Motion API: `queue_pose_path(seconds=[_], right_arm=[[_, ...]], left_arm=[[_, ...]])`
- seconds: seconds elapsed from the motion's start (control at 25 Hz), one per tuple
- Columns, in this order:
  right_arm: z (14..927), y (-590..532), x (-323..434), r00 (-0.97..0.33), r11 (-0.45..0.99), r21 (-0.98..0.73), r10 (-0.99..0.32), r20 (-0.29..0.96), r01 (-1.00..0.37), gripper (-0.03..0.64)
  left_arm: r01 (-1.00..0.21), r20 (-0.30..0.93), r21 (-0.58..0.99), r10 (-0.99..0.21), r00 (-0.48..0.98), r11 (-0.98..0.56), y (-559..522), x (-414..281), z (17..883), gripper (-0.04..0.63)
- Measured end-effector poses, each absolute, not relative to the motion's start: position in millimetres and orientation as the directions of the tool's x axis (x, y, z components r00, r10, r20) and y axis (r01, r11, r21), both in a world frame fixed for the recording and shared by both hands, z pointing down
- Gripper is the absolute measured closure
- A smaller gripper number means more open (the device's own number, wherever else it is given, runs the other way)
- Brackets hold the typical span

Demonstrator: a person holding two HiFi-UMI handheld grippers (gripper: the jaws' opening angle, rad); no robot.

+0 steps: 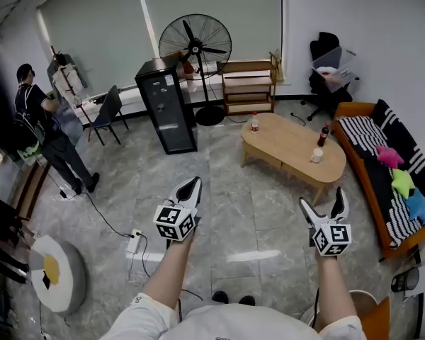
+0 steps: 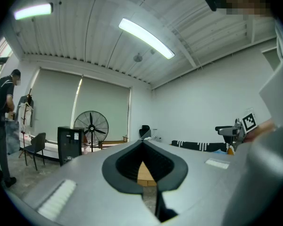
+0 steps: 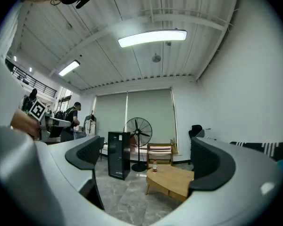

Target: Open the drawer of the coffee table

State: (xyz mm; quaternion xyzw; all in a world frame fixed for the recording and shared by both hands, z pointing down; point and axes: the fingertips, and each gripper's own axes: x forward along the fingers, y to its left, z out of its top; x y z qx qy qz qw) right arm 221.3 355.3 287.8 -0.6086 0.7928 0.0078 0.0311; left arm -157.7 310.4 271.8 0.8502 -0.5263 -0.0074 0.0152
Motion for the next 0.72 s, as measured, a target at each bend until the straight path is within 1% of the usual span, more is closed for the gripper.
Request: queue_pose_path(seconds=[0.48,0.72], right_arm=[[307.7,336.4,214.6,-0.295,0.296,-0.01,-0.955,-0.013,-0.955,0.028],[317.4,301.2,200.4,-0.306,0.306,-0.005,-0.952,0.015,-0.952,0.028]], left_arm=[[-0.9,0.037,0.054,-0.9,0.434,-0.432,304.0,-160.7,302.1,0.597],[-0.904,0.068,0.067,-0.902,0.426,-0.422,269.6,-178.5,318.4,0.597]])
